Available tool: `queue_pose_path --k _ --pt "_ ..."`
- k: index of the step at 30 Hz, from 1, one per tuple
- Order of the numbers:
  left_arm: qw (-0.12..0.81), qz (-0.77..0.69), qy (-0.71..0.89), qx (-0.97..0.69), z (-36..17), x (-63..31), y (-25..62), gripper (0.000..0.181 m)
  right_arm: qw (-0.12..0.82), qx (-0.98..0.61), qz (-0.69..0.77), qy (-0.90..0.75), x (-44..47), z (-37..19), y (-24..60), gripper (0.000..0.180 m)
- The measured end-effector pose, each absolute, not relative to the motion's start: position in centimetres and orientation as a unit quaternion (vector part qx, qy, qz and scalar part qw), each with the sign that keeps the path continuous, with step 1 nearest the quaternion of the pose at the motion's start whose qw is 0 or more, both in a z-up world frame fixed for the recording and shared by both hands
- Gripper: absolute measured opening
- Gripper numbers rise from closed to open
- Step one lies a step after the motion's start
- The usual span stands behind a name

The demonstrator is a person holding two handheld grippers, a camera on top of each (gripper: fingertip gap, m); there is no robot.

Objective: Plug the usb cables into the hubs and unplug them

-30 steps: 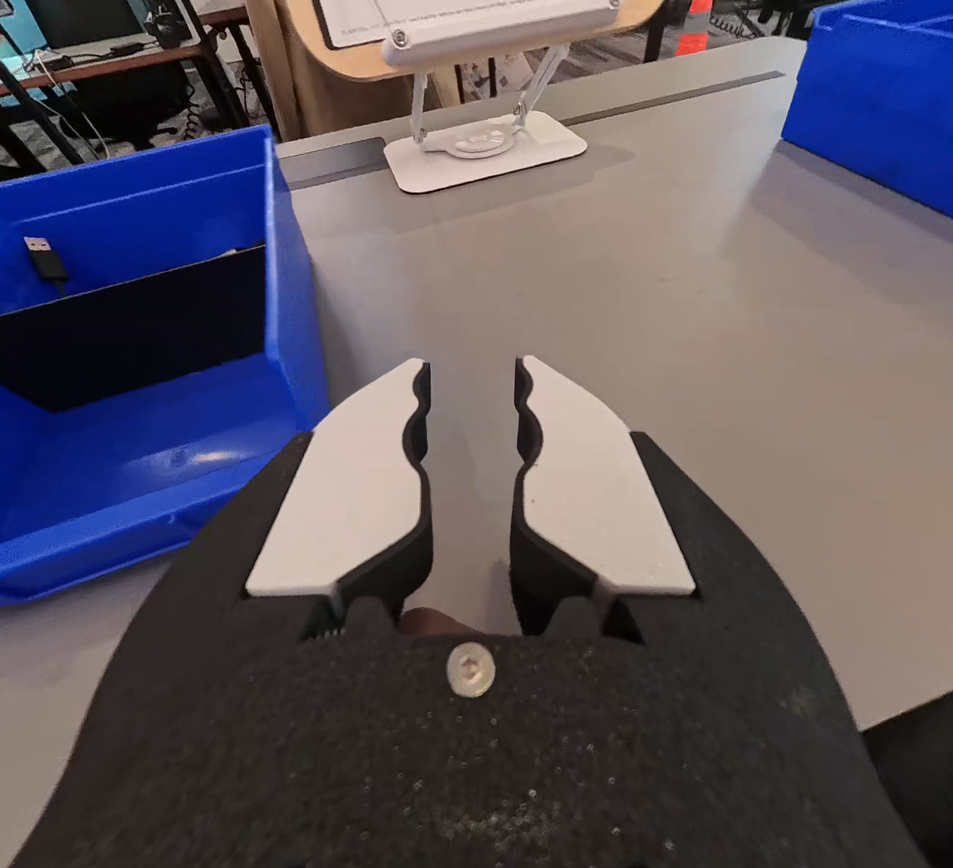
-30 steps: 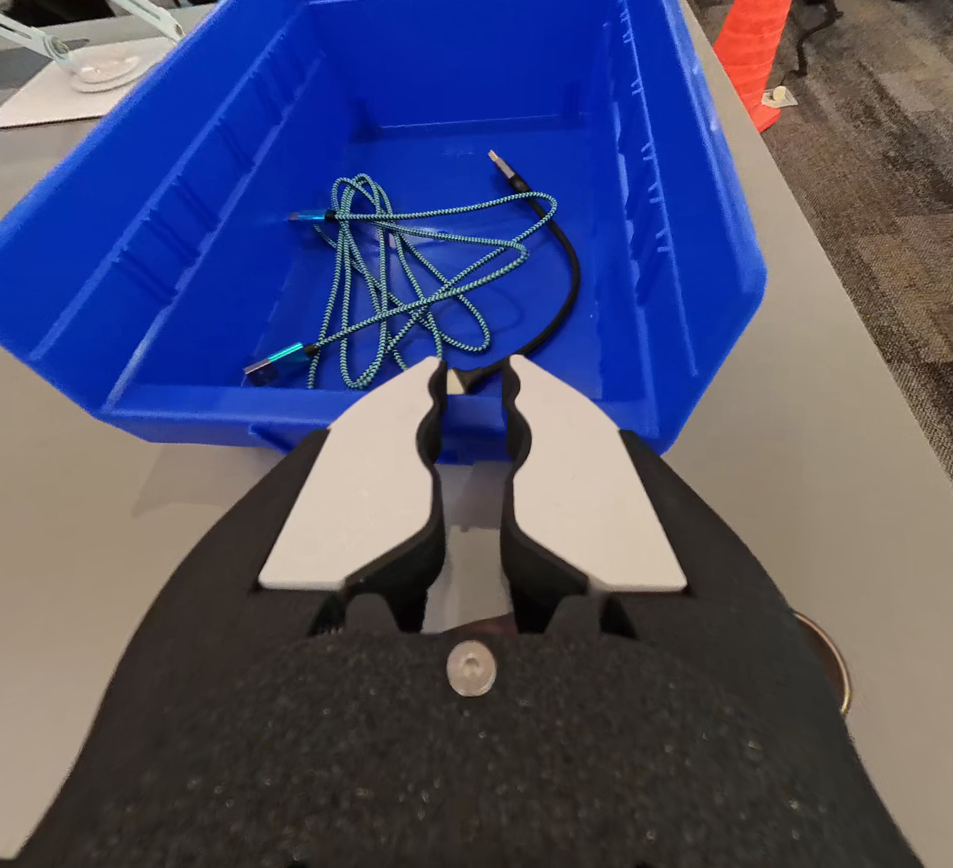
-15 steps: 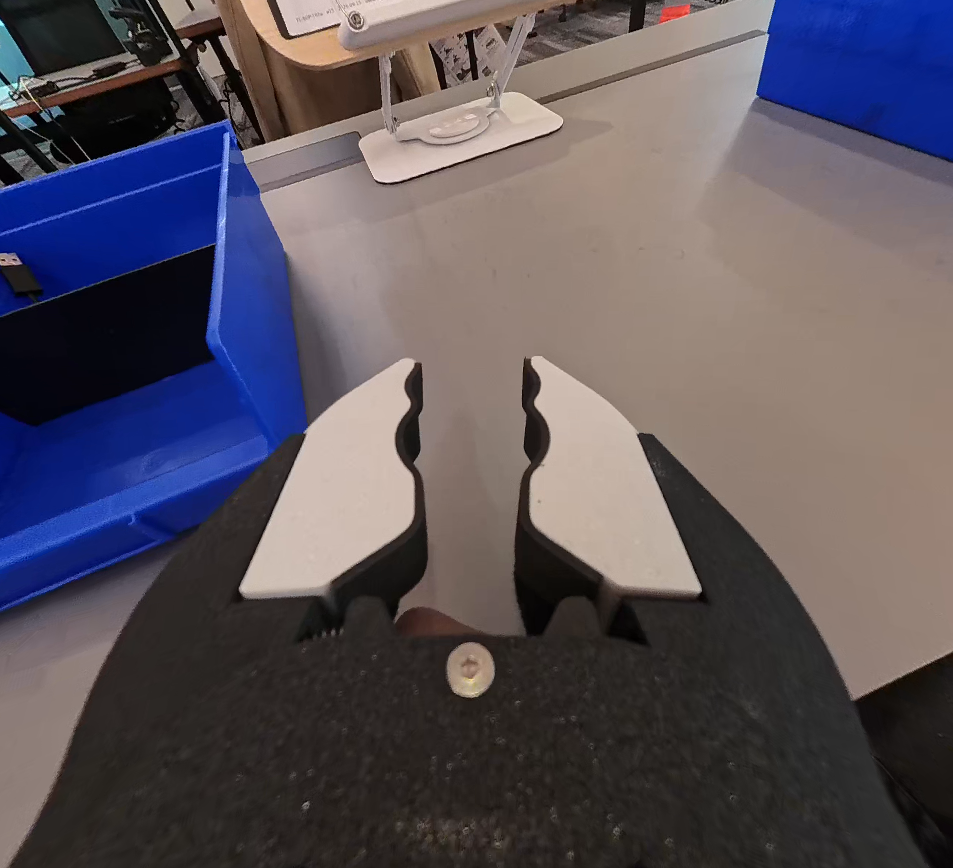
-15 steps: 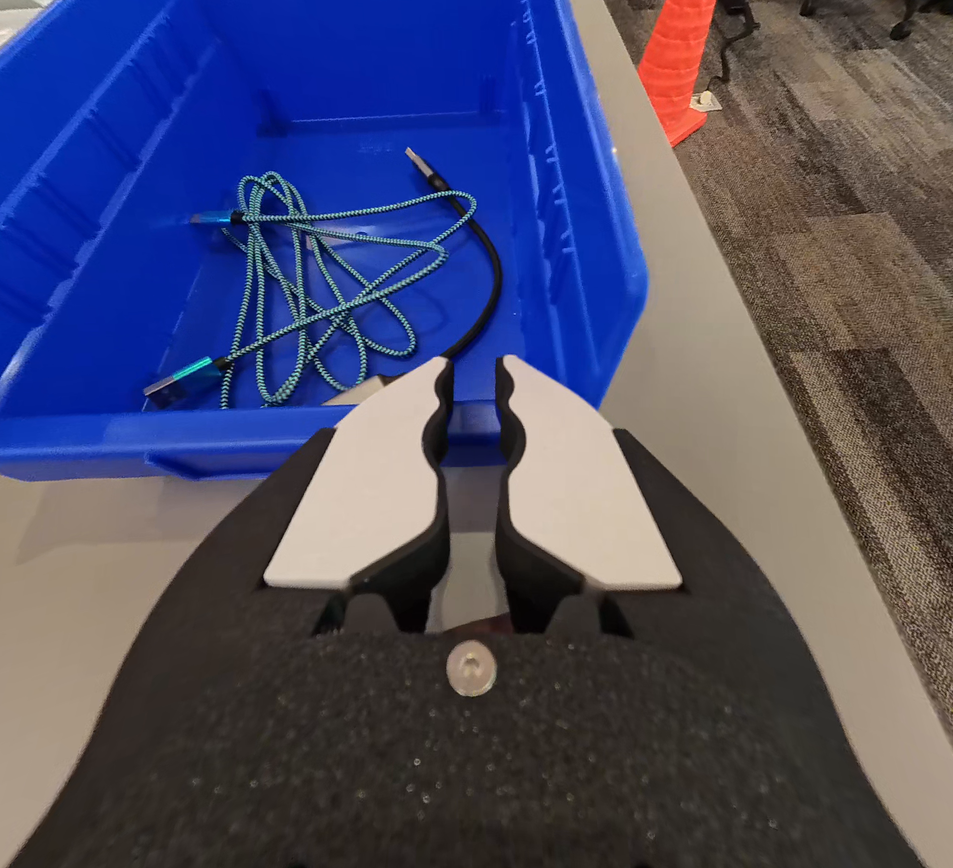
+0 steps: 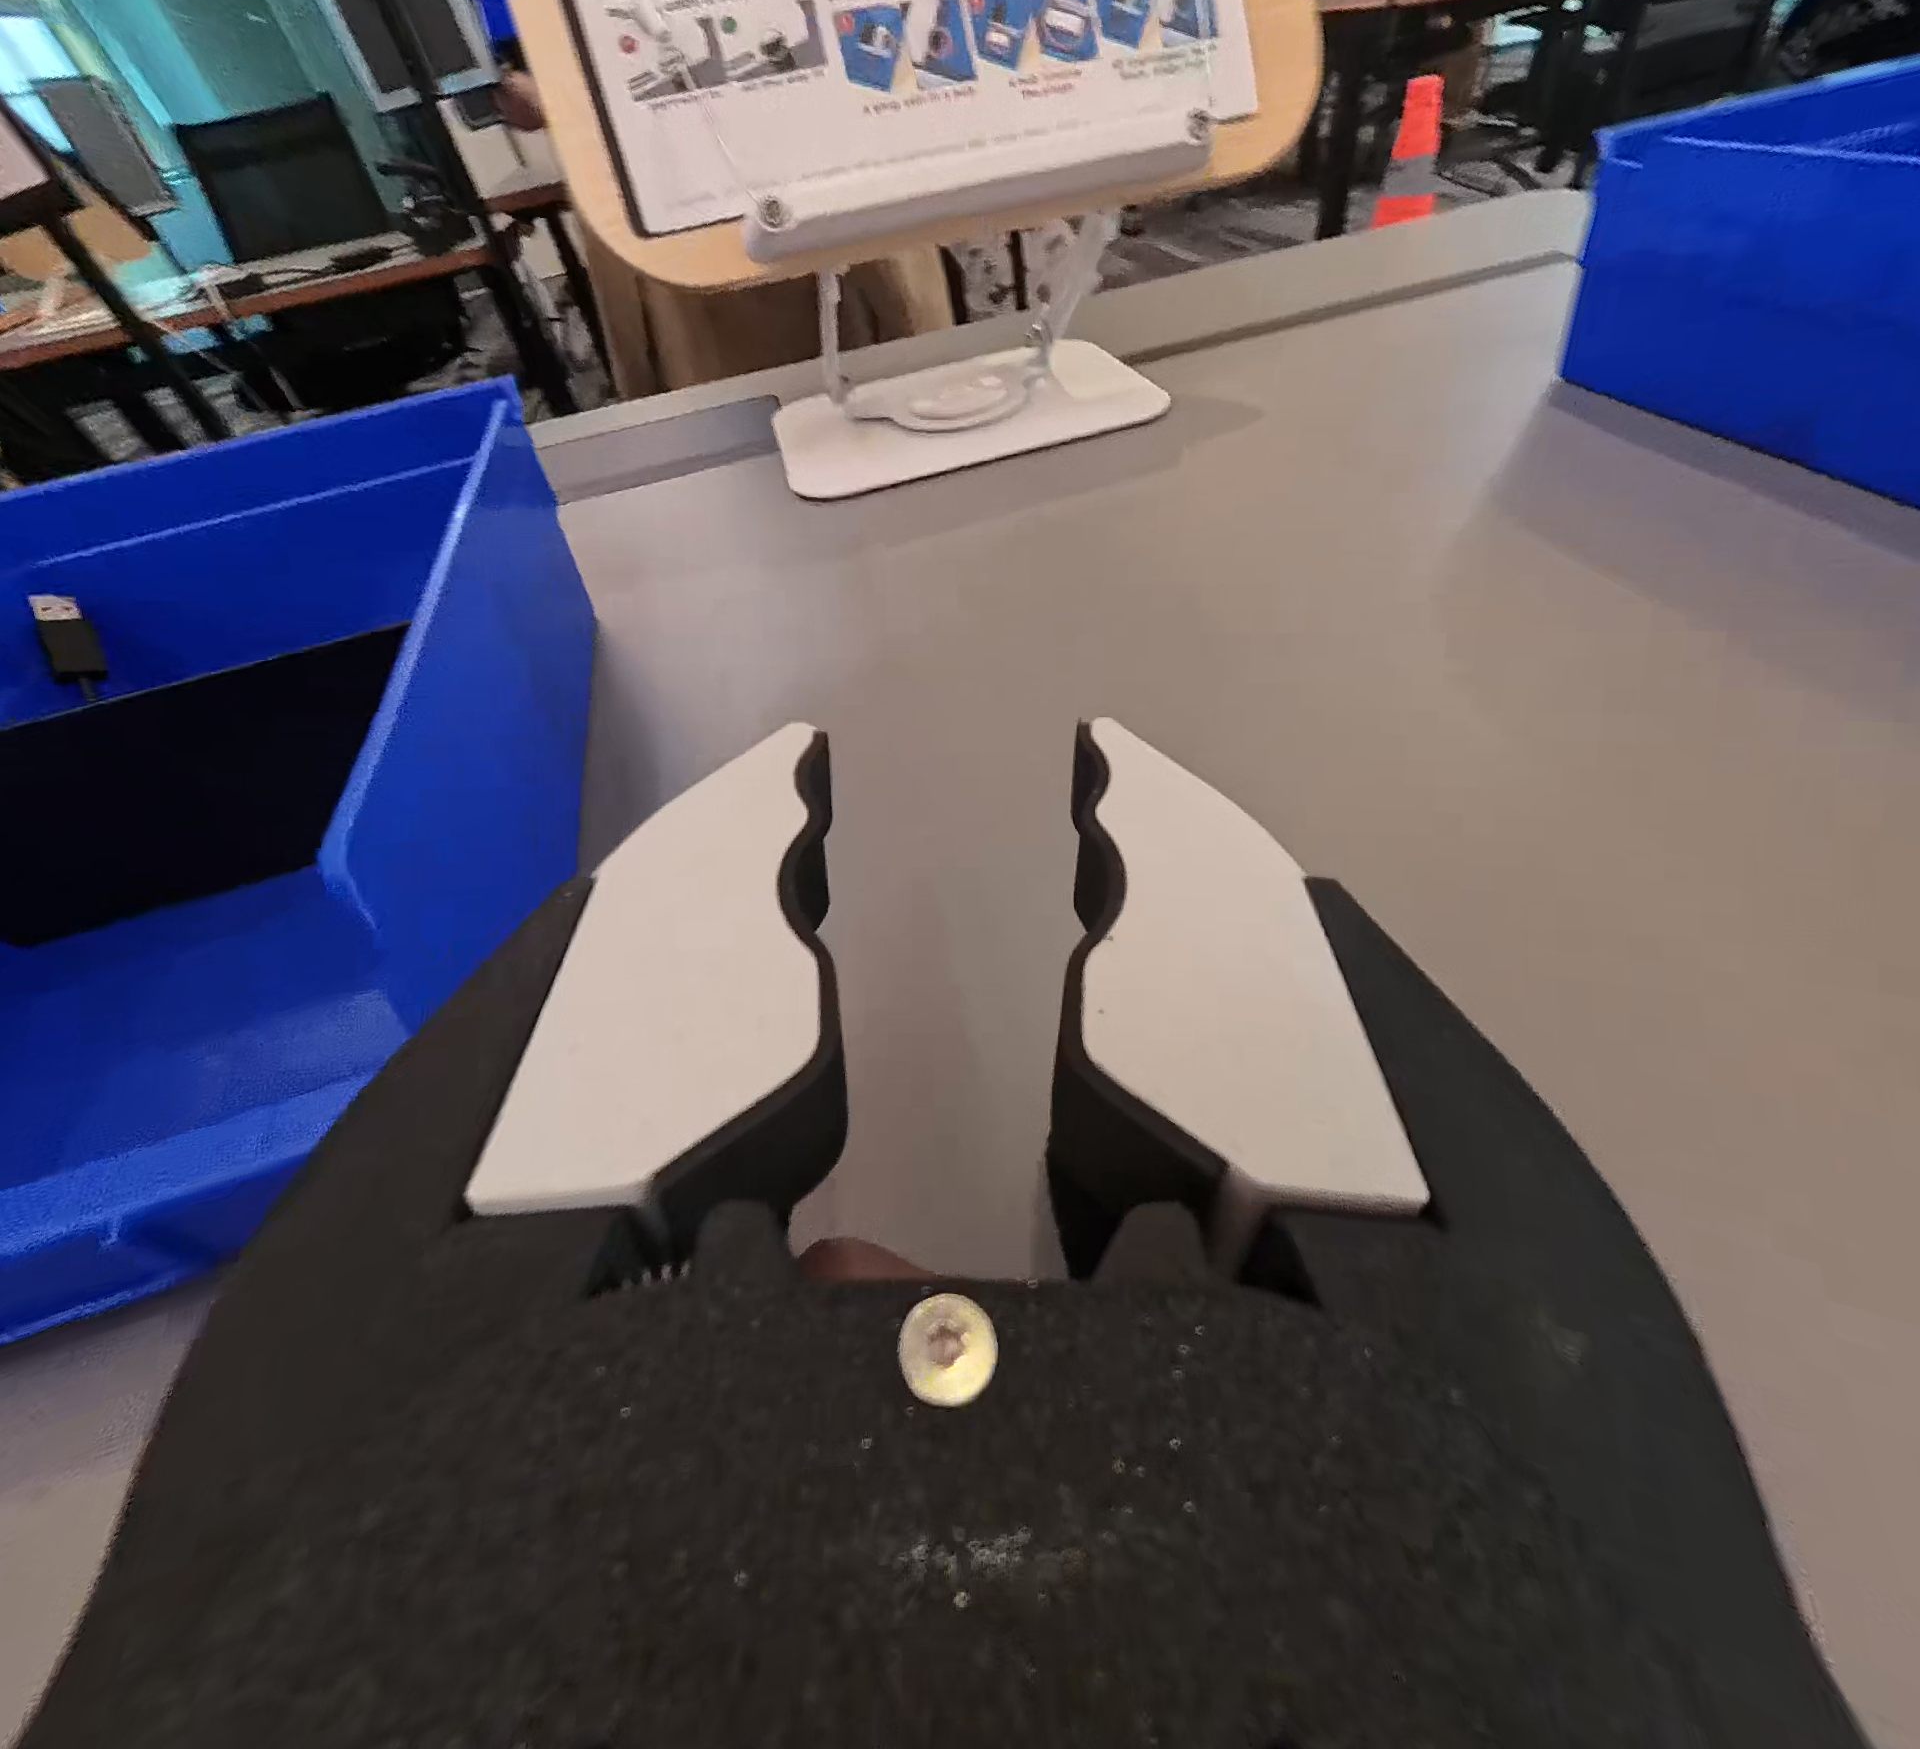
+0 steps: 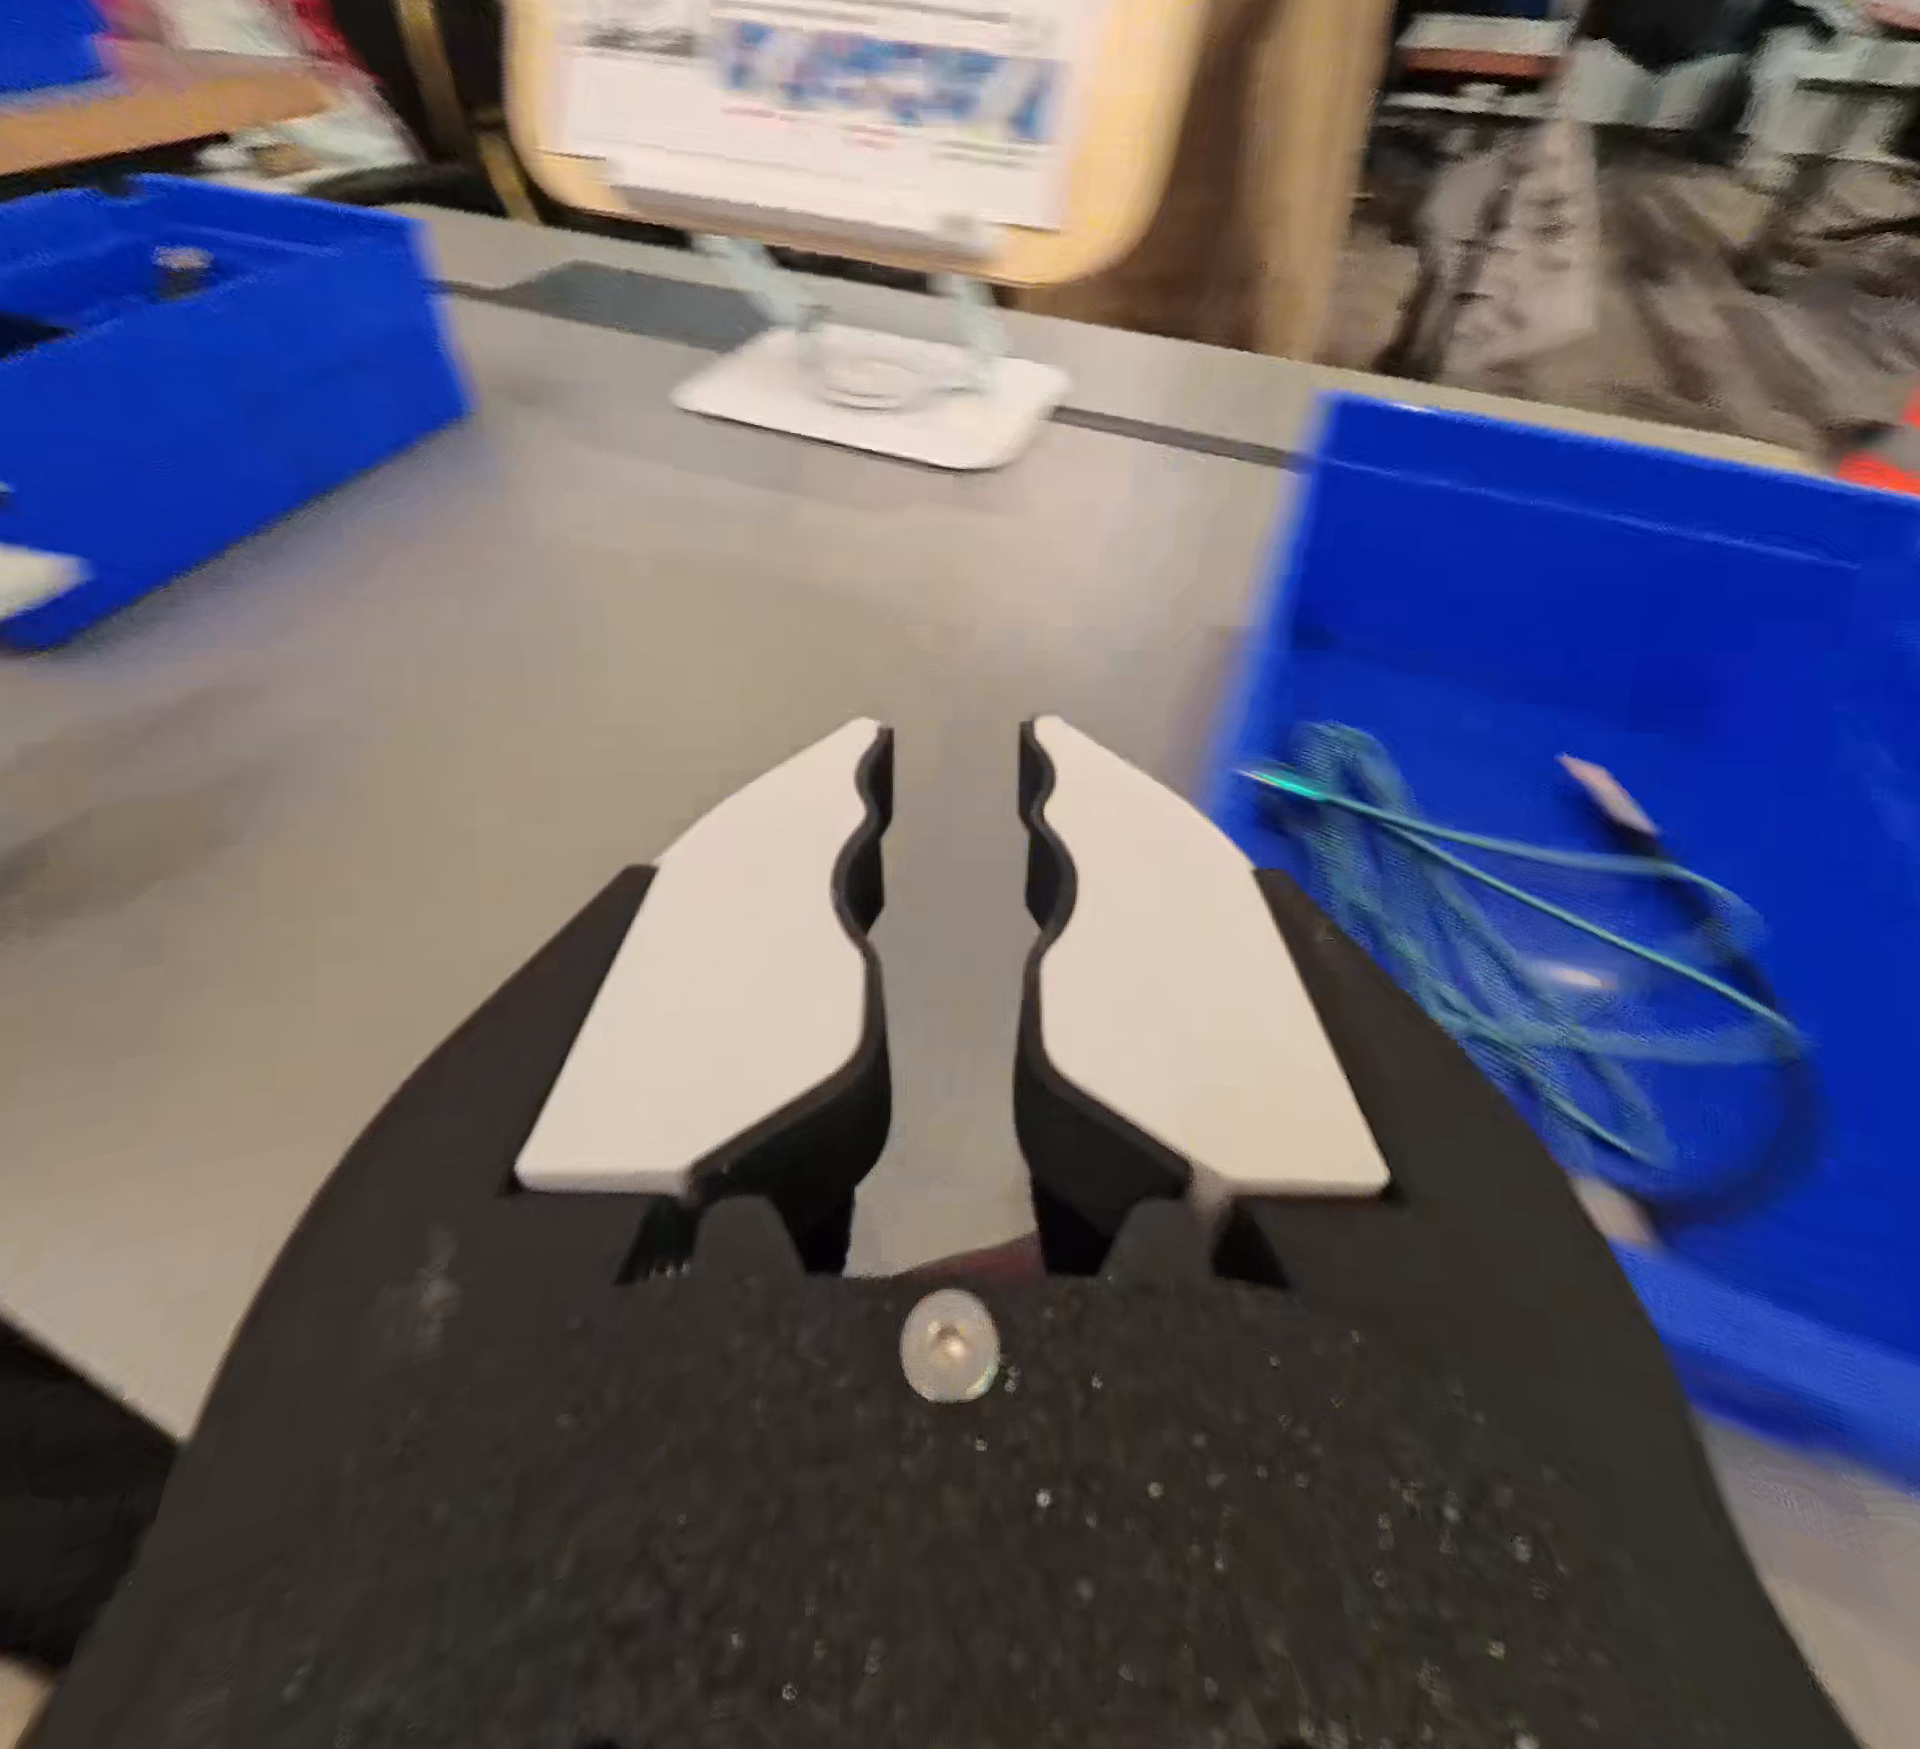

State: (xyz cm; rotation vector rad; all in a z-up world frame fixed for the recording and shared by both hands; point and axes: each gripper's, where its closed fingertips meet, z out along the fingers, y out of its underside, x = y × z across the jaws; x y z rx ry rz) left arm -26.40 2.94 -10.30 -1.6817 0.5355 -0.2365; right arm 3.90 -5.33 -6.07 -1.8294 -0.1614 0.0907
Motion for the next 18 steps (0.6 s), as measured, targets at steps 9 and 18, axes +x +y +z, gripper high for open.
queue_pose_path --k 9,18 --pt "0.571 -0.161 0.166 -0.788 -11.9 -25.2 6.4 0.056 0.601 -0.792 0.071 -0.077 -6.2 -11.8 2.4 0.035" --pt "0.584 -0.173 0.178 -0.773 -11.5 -25.5 6.2 0.060 0.630 -0.771 0.074 -0.050 -4.6 -11.0 2.4 0.040"
